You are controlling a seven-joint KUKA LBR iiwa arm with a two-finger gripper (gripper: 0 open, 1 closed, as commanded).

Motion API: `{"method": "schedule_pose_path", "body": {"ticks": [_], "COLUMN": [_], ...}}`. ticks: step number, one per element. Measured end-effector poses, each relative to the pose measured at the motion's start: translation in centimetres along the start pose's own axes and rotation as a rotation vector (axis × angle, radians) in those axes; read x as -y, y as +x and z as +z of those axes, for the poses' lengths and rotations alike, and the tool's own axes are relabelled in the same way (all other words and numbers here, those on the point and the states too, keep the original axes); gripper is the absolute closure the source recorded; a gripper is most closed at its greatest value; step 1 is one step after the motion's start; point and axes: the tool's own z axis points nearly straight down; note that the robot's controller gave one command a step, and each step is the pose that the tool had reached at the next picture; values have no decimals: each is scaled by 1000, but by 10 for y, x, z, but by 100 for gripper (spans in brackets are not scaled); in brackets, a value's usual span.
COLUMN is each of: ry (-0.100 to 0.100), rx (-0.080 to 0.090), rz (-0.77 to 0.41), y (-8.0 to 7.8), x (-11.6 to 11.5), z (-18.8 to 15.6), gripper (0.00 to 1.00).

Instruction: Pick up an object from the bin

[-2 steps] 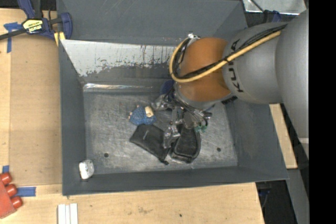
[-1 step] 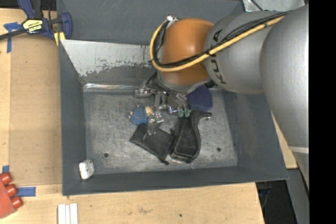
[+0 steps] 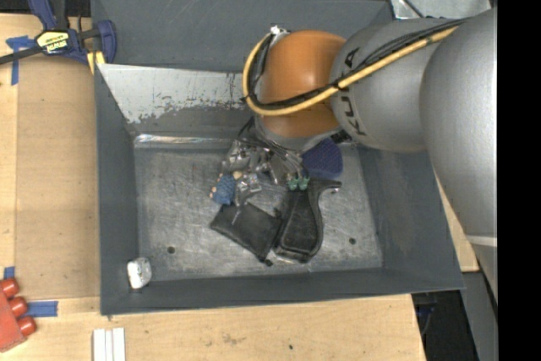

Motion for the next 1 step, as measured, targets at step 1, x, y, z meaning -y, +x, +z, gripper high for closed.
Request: {"method": "schedule_pose_path", "body": {"ticks": [1], "ry": [2], "rx": [7], "rz": [-24], "y": [8], "x": [13], "z": [-134], "gripper": [100]}}
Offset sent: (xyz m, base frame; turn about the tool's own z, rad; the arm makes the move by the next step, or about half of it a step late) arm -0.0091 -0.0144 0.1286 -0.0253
